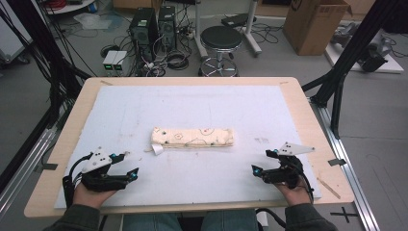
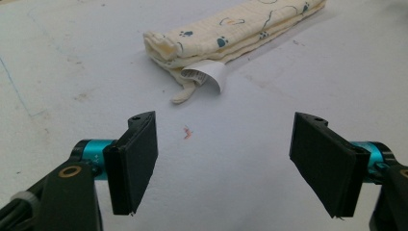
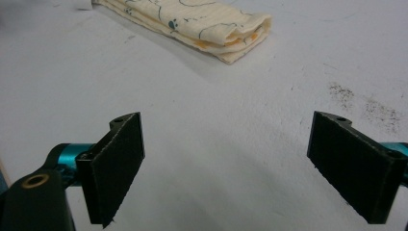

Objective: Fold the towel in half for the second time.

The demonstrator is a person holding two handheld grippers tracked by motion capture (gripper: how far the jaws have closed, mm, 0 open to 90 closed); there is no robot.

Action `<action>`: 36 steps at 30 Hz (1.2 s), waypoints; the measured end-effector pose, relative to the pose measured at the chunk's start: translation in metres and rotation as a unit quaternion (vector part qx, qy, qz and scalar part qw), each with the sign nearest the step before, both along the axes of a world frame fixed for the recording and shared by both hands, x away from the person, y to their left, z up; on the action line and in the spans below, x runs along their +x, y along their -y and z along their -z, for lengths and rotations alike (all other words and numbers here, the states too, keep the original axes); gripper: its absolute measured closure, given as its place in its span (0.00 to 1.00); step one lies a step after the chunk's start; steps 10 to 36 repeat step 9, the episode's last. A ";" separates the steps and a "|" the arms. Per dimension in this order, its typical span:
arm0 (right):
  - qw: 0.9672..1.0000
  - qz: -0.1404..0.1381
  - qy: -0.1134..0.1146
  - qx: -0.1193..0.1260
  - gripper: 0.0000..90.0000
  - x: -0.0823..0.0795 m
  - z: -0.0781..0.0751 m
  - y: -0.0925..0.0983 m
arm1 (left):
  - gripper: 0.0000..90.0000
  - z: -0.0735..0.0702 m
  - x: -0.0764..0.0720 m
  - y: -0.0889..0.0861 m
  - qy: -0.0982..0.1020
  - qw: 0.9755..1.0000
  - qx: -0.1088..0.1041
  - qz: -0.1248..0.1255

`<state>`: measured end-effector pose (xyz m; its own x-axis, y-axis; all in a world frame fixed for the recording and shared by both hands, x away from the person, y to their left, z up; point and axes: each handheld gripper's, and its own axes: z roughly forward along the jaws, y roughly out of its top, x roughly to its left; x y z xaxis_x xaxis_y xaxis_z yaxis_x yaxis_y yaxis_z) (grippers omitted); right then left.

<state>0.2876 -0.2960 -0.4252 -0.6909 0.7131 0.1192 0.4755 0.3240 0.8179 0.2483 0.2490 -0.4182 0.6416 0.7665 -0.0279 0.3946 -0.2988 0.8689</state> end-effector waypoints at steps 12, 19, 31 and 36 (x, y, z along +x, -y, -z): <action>1.000 -0.006 0.004 -0.008 0.14 0.002 0.002 -0.002 | 0.29 0.001 0.002 -0.001 0.000 1.000 0.001 0.000; 1.000 -0.006 0.004 -0.008 0.14 0.002 0.002 -0.002 | 0.29 0.001 0.002 -0.001 0.000 1.000 0.001 0.000; 1.000 -0.006 0.004 -0.008 0.14 0.002 0.002 -0.002 | 0.29 0.001 0.002 -0.001 0.000 1.000 0.001 0.000; 1.000 -0.006 0.004 -0.008 0.14 0.002 0.002 -0.002 | 0.29 0.001 0.002 -0.001 0.000 1.000 0.001 0.000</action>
